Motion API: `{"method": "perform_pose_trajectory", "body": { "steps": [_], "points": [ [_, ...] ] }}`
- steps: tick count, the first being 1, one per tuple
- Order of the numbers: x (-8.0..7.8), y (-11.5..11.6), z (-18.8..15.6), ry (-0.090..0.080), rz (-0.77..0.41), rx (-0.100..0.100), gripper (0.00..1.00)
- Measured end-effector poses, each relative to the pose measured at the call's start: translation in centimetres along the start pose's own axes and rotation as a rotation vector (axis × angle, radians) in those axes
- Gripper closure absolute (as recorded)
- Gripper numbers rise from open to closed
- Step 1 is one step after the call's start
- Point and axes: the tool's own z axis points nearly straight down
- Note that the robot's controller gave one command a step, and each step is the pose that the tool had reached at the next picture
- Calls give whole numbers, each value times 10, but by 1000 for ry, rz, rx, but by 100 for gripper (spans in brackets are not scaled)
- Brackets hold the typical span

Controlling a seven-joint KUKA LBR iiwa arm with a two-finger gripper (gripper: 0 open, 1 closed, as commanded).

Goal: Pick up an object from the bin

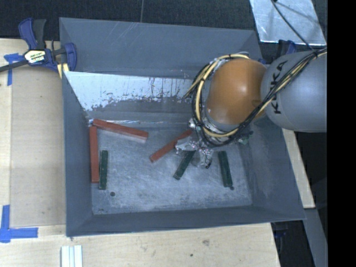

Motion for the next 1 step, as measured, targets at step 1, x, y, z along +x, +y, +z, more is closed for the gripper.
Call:
{"method": "perform_pose_trajectory", "body": {
  "steps": [1],
  "points": [
    [2, 2, -131, 2, -28, 0, 100]
  ]
}}
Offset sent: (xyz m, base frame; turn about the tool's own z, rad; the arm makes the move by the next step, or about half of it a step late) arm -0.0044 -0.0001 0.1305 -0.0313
